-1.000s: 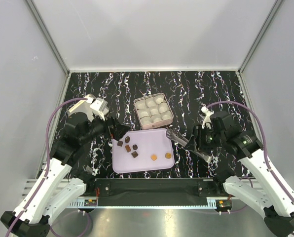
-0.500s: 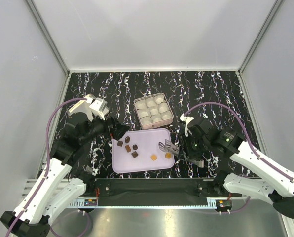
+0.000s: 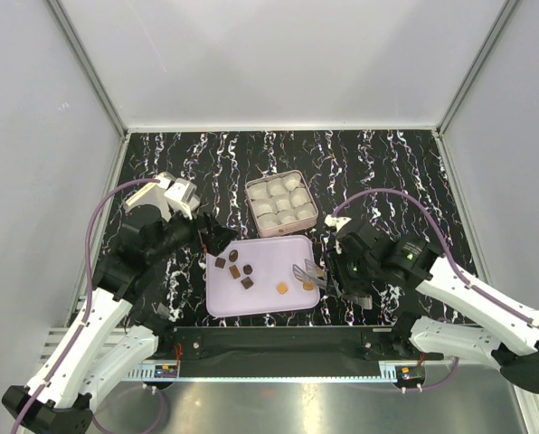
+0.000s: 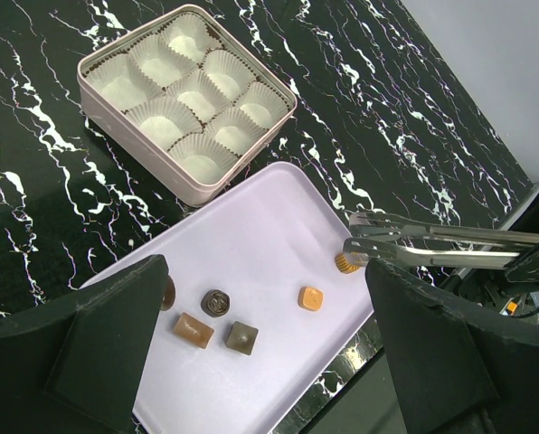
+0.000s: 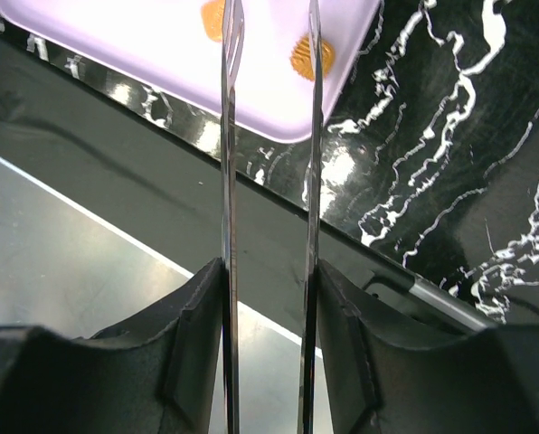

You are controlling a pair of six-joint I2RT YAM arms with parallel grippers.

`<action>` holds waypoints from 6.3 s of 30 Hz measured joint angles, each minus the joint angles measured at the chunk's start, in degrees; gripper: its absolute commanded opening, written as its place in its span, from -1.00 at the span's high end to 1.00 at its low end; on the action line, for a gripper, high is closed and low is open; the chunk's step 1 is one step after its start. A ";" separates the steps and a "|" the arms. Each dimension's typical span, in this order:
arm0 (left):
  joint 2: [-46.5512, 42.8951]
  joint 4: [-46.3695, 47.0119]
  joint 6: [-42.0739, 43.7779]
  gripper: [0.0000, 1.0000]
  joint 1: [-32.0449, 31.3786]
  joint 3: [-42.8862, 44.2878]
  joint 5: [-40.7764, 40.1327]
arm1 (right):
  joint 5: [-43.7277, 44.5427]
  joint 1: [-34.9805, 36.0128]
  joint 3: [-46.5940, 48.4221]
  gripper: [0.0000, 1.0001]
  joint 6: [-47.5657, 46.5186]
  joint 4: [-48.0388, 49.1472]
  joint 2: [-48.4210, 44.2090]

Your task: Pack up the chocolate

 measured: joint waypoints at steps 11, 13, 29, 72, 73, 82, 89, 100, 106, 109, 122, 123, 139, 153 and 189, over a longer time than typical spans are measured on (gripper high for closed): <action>-0.02 0.02 0.00 -0.98 0.02 -0.02 0.04 | 2.97 2.64 -2.01 0.00 5.22 -1.44 0.96; -0.02 0.04 0.00 -0.98 0.02 0.00 0.07 | 2.97 3.28 -2.25 0.00 5.90 -1.49 0.94; -0.02 0.04 0.00 -0.98 0.02 0.00 0.07 | 3.58 4.48 -3.67 -0.01 7.52 -1.51 1.18; -0.66 -0.20 0.00 -0.98 0.02 0.00 0.02 | 7.34 5.57 16.26 0.24 4.66 -1.09 12.11; -0.87 -0.28 0.00 -0.98 0.02 0.00 0.02 | 8.70 5.57 18.88 0.24 3.80 -1.40 13.81; -2.29 -0.35 -0.02 -0.98 0.02 0.00 0.04 | 9.92 5.57 24.79 0.31 1.09 -2.12 22.64; -2.23 -0.31 -0.02 -0.98 0.17 0.00 0.31 | 10.05 5.57 18.16 0.28 1.75 -3.08 18.34; -2.05 -0.33 -0.02 -0.98 0.42 0.00 0.39 | 16.98 1.25 32.24 0.27 -3.15 -3.48 26.77; -2.08 -0.33 -0.02 -0.98 0.42 0.00 0.39 | 17.79 -8.94 44.33 0.28 -8.37 -0.63 38.12; -2.08 -0.33 -0.04 -0.98 0.42 0.00 0.42 | 17.64 -13.03 47.56 0.28 -10.34 0.85 42.95; -2.03 -0.33 -0.04 -0.98 0.42 0.00 1.03 | 13.86 -18.78 49.00 0.27 -12.96 4.57 51.91; -2.03 -0.33 -0.04 -0.98 0.42 0.00 1.07 | 13.53 -18.78 48.98 0.26 -12.98 5.07 52.15; -2.03 -0.33 -0.04 -0.98 0.42 0.00 1.14 | 12.26 -18.78 46.62 0.22 -12.96 8.57 54.75; -1.51 -0.35 -0.04 -0.98 0.42 -0.02 1.14 | 12.33 -18.78 45.94 0.03 -12.98 9.14 54.75; -0.50 -0.90 0.00 -0.98 1.01 0.00 -0.57 | -0.55 2.62 -1.25 0.01 -4.92 11.39 3.69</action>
